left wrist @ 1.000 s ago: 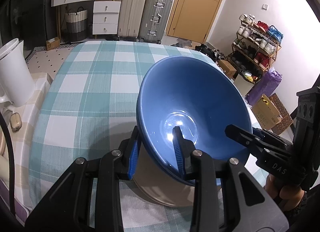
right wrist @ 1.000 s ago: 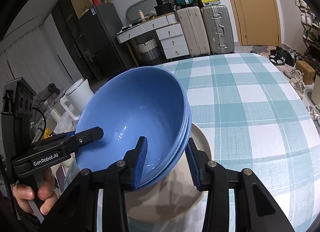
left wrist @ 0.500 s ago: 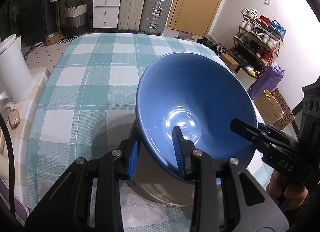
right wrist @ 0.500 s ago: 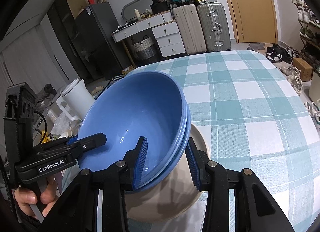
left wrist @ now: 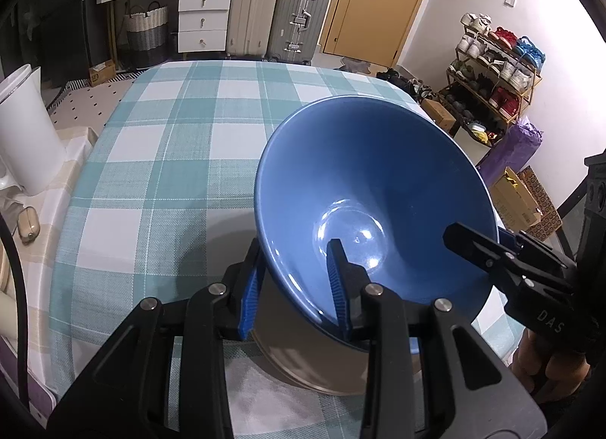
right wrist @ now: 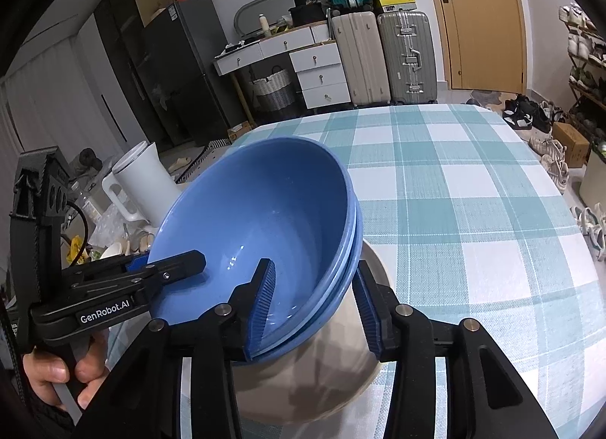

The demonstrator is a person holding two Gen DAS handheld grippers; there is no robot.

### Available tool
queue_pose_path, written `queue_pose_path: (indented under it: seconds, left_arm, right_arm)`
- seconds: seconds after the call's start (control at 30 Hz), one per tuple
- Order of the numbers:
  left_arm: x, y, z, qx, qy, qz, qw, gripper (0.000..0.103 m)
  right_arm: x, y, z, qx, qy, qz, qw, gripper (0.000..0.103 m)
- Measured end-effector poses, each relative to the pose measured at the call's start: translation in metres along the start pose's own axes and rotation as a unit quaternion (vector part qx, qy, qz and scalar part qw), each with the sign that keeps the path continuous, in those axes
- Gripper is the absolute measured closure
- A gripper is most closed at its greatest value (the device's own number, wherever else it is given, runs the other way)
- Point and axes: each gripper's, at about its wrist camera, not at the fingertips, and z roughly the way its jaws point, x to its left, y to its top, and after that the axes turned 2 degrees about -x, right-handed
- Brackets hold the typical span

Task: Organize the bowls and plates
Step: 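Lower the bowl stack onto the stacked cream plates with both grippers, then open both grippers and release the bowls on the plates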

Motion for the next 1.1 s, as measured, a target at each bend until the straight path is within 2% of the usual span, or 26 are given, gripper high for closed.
queue_pose_path:
  seconds: [0.17,0.23,0.33,0.47,0.53,0.6,0.67,0.77,0.87,1.1]
  left_arm:
    - [0.000,0.002,-0.004,-0.008,0.006,0.007,0.9999,0.065]
    - [-0.001,0.003,-0.006,-0.011,0.005,0.010,0.9999,0.055]
    - [-0.001,0.004,-0.008,-0.017,0.010,0.017,0.9997,0.048]
    - [-0.002,0.004,-0.017,-0.034,0.016,0.032,0.9988,0.037]
    - [-0.004,0.004,-0.023,-0.046,0.018,0.039,0.9980,0.026]
    - [-0.003,0.003,-0.031,-0.060,0.014,0.044,0.9971,0.024]
    - [-0.002,0.002,-0.041,-0.075,0.012,0.050,0.9958,0.021]
    - [-0.001,0.000,-0.058,-0.103,0.018,0.055,0.9929,0.001]
    - [0.003,-0.004,-0.073,-0.132,0.012,0.058,0.9895,0.001]
    - [0.011,-0.018,-0.086,-0.167,0.011,0.059,0.9842,0.001]
  right_arm:
    - [0.003,0.002,-0.005,-0.009,-0.001,-0.012,1.000,0.053]
    - [0.004,0.002,-0.006,-0.007,-0.002,-0.017,1.000,0.051]
    - [0.003,0.003,-0.005,-0.003,-0.006,-0.018,1.000,0.048]
    - [0.000,0.003,-0.006,-0.004,-0.002,-0.018,1.000,0.032]
    - [-0.002,0.004,-0.009,-0.008,0.003,-0.019,1.000,0.024]
    - [-0.004,0.005,-0.013,-0.015,0.011,-0.027,0.999,0.008]
    - [-0.005,0.005,-0.019,-0.027,0.014,-0.040,0.999,0.001]
    - [-0.008,0.004,-0.028,-0.043,0.012,-0.062,0.997,0.001]
    - [-0.015,0.003,-0.037,-0.063,0.025,-0.068,0.995,0.001]
    - [-0.032,-0.007,-0.053,-0.120,0.051,-0.079,0.988,0.001]
